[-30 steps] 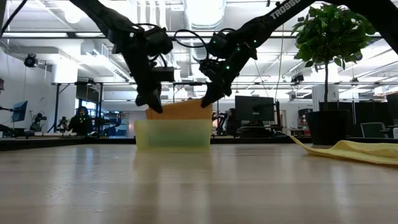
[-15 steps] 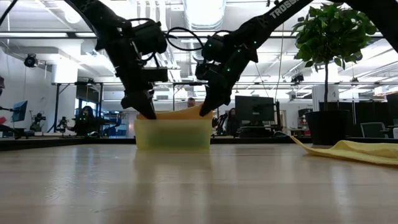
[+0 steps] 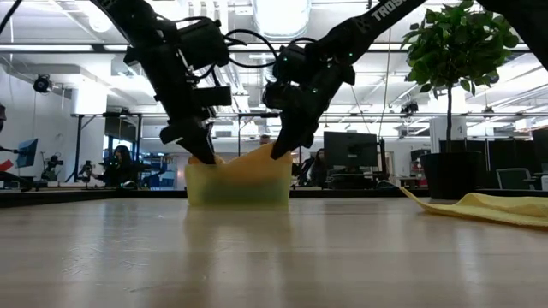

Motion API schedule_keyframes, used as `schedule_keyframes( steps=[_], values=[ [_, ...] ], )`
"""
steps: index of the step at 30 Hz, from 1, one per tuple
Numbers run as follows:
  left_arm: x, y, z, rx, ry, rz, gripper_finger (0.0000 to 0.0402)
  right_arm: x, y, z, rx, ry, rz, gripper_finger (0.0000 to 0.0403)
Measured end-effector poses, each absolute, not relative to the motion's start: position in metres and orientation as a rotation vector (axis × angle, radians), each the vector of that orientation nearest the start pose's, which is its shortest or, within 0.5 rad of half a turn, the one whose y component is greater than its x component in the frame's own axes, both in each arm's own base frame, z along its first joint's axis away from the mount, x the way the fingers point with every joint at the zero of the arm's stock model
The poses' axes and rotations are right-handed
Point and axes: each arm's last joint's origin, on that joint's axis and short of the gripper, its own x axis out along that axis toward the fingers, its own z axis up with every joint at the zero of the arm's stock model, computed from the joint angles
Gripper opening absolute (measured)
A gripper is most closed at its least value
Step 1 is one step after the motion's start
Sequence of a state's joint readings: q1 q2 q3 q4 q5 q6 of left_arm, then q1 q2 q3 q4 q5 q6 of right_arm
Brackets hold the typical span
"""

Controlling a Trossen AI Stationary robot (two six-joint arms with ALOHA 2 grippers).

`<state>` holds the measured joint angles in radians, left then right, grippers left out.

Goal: Fold microfiber towels
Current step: Stack the folded orange microfiber cloth on top of the light blue microfiber cloth

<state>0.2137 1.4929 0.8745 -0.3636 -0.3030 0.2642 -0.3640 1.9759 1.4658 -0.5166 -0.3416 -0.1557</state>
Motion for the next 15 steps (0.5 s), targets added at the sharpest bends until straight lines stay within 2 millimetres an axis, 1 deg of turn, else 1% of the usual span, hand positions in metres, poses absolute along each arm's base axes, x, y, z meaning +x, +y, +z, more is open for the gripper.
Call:
schedule_keyframes(
  steps=[5,8,15],
  values=[
    [0.272,0.066,0.195,0.252,1.092,0.280,0.0000,0.393,-0.134,0.196,0.217,0.972,0.075,0.0011],
    [0.269,0.065,0.194,0.219,1.118,0.289,0.0000,0.392,-0.134,0.194,0.217,0.976,0.077,0.0011],
    [0.267,0.065,0.190,0.158,1.116,0.316,0.0000,0.392,-0.133,0.193,0.218,0.970,0.102,0.0013]
  ],
)
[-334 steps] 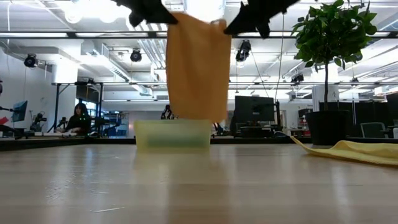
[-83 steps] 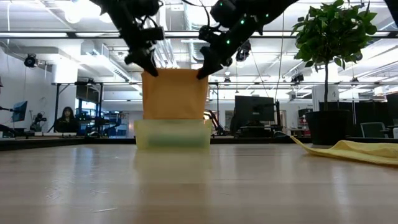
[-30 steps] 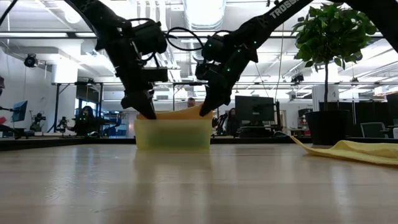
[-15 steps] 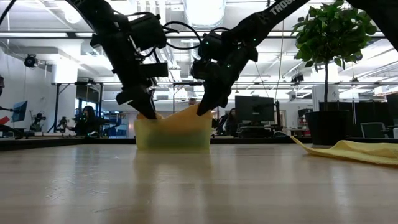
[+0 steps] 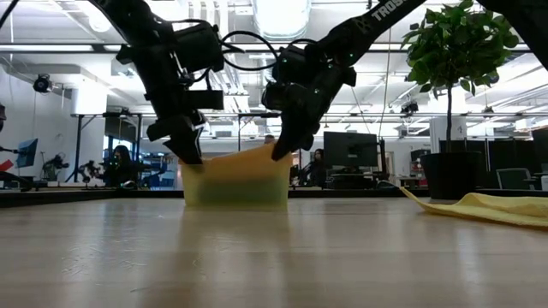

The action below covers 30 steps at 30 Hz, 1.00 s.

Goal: Fold microfiber towels
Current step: Stack the folded orange microfiber cloth on top of the light blue microfiber cloth

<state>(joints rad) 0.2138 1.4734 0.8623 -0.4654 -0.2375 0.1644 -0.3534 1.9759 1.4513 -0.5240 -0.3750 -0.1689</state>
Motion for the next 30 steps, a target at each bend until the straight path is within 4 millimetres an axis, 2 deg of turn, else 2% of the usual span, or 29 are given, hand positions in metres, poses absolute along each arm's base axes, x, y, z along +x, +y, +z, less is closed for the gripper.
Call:
schedule_keyframes(
  steps=[4,9,14,18,20,22,25,30],
  values=[
    [0.267,0.065,0.190,0.145,1.111,0.302,0.0020,0.391,-0.132,0.193,0.226,0.967,0.127,0.0037],
    [0.264,0.064,0.198,0.141,1.091,0.304,0.0086,0.389,-0.131,0.198,0.282,0.960,0.168,0.0088],
    [0.254,0.062,0.229,0.146,0.980,0.324,0.0146,0.385,-0.132,0.224,0.327,0.947,0.187,0.0129],
    [0.240,0.061,0.259,0.176,0.857,0.409,0.0164,0.385,-0.134,0.245,0.288,0.887,0.168,0.0143],
    [0.231,0.061,0.269,0.183,0.812,0.446,0.0166,0.387,-0.135,0.252,0.265,0.862,0.150,0.0140],
    [0.224,0.062,0.276,0.161,0.777,0.476,0.0165,0.390,-0.136,0.251,0.265,0.862,0.150,0.0130],
    [0.218,0.066,0.276,0.095,0.758,0.518,0.0152,0.395,-0.135,0.237,0.288,0.912,0.158,0.0103],
    [0.219,0.067,0.269,0.076,0.774,0.528,0.0106,0.405,-0.130,0.213,0.297,0.975,0.183,0.0033]
  ],
)
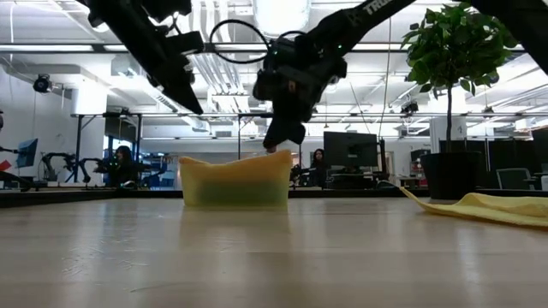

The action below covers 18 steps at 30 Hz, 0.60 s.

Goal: Fold microfiber towels
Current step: Stack the folded orange microfiber cloth on top of the light blue microfiber cloth

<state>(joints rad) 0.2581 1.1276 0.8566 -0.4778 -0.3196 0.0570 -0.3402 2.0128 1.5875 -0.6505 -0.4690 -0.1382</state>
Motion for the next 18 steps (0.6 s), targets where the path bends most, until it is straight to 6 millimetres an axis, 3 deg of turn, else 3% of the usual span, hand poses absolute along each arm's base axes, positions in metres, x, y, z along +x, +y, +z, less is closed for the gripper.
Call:
schedule_keyframes(
  steps=[6,12,15,18],
  values=[
    [0.224,0.069,0.261,0.077,0.817,0.524,0.0063,0.419,-0.125,0.192,0.233,1.047,0.177,0.0010],
    [0.227,0.069,0.257,0.076,0.834,0.522,0.0052,0.435,-0.126,0.172,0.184,1.182,0.155,0.0009],
    [0.228,0.069,0.257,0.075,0.835,0.523,0.0051,0.441,-0.132,0.182,0.189,1.157,0.124,0.0009],
    [0.229,0.069,0.255,0.063,0.841,0.491,0.0051,0.441,-0.140,0.207,0.185,1.105,0.101,0.0009]
  ],
)
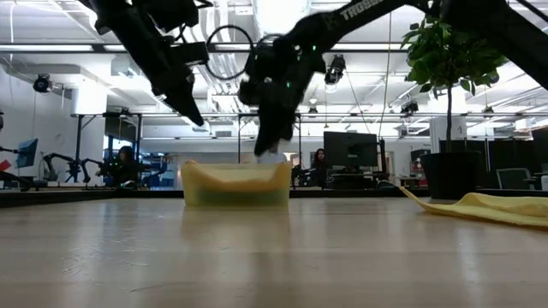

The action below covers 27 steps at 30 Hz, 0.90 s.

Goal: Fold microfiber towels
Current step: Stack the folded orange microfiber cloth on top of the light blue microfiber cloth

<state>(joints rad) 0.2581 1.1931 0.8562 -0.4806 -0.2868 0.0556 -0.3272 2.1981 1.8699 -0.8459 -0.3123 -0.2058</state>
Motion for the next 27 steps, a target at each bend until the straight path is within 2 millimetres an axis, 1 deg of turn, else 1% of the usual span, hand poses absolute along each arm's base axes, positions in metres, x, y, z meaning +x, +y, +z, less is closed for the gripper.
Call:
schedule_keyframes(
  steps=[3,4,6,8,11,15,18,20,22,24,27],
  values=[
    [0.233,0.070,0.250,0.041,0.861,0.441,0.0051,0.438,-0.150,0.232,0.176,1.072,0.080,0.0009],
    [0.235,0.070,0.246,0.032,0.873,0.425,0.0051,0.437,-0.153,0.237,0.173,1.071,0.066,0.0009],
    [0.241,0.072,0.237,0.005,0.901,0.376,0.0051,0.434,-0.160,0.242,0.159,1.083,0.024,0.0009],
    [0.249,0.074,0.227,-0.012,0.930,0.340,0.0051,0.432,-0.166,0.241,0.156,1.093,-0.004,0.0009],
    [0.259,0.077,0.210,-0.017,0.999,0.328,0.0051,0.427,-0.170,0.236,0.172,1.122,-0.015,0.0009],
    [0.268,0.079,0.189,-0.025,1.086,0.318,0.0051,0.423,-0.165,0.220,0.189,1.188,-0.006,0.0008],
    [0.272,0.081,0.180,-0.034,1.124,0.320,0.0051,0.420,-0.161,0.207,0.189,1.229,-0.008,0.0008],
    [0.273,0.081,0.179,-0.037,1.143,0.318,0.0051,0.418,-0.161,0.200,0.170,1.255,-0.036,0.0008],
    [0.274,0.081,0.184,-0.037,1.134,0.318,0.0051,0.416,-0.162,0.197,0.150,1.275,-0.064,0.0008],
    [0.271,0.080,0.192,-0.034,1.106,0.321,0.0051,0.416,-0.163,0.198,0.148,1.276,-0.073,0.0008],
    [0.266,0.080,0.210,-0.008,1.042,0.363,0.0051,0.416,-0.169,0.208,0.152,1.252,-0.096,0.0008]
  ],
)
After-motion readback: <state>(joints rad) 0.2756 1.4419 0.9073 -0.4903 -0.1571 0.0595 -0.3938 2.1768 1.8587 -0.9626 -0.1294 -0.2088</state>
